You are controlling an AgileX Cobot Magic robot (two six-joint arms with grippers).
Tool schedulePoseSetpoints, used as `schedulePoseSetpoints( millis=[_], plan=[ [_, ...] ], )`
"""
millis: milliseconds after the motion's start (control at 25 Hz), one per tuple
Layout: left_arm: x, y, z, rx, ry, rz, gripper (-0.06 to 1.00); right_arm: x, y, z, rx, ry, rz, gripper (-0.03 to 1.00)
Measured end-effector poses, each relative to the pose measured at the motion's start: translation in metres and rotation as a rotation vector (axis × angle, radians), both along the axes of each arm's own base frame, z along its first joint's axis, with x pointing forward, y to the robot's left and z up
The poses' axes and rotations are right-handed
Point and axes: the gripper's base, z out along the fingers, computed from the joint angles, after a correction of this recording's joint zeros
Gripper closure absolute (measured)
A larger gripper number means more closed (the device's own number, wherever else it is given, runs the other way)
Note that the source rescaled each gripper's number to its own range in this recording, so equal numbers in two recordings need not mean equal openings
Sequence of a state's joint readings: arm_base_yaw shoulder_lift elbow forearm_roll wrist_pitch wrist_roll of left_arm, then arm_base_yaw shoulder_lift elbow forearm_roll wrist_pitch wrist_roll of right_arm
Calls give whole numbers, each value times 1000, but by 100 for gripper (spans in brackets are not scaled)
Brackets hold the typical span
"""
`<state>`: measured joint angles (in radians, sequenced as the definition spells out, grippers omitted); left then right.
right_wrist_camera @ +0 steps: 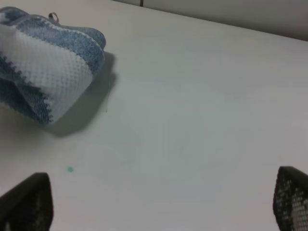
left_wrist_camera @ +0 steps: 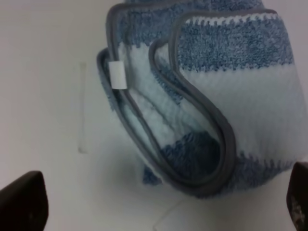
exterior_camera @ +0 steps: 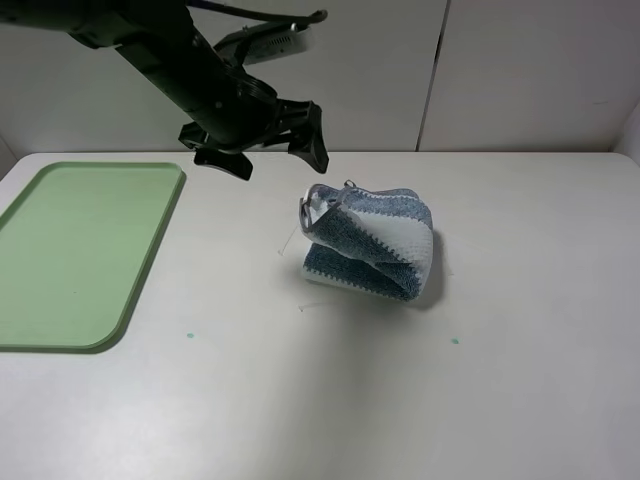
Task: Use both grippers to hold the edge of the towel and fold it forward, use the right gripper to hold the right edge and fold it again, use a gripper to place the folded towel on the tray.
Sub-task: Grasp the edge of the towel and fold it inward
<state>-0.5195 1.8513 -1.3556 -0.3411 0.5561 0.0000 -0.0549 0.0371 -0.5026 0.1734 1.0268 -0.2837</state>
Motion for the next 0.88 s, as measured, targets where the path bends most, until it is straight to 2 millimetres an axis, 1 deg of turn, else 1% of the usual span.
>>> schedulePoseSetpoints(
  millis=[200,480,880],
  plan=[
    [5,-14,-26,-44,52,36,-5,0,0,0,0,0,0,-3],
    [12,-21,-60,-58,115,88,-5,0,0,0,0,0,0,-3],
    [14,-34,-98,-39,157,98,-5,0,0,0,0,0,0,-3]
  ],
)
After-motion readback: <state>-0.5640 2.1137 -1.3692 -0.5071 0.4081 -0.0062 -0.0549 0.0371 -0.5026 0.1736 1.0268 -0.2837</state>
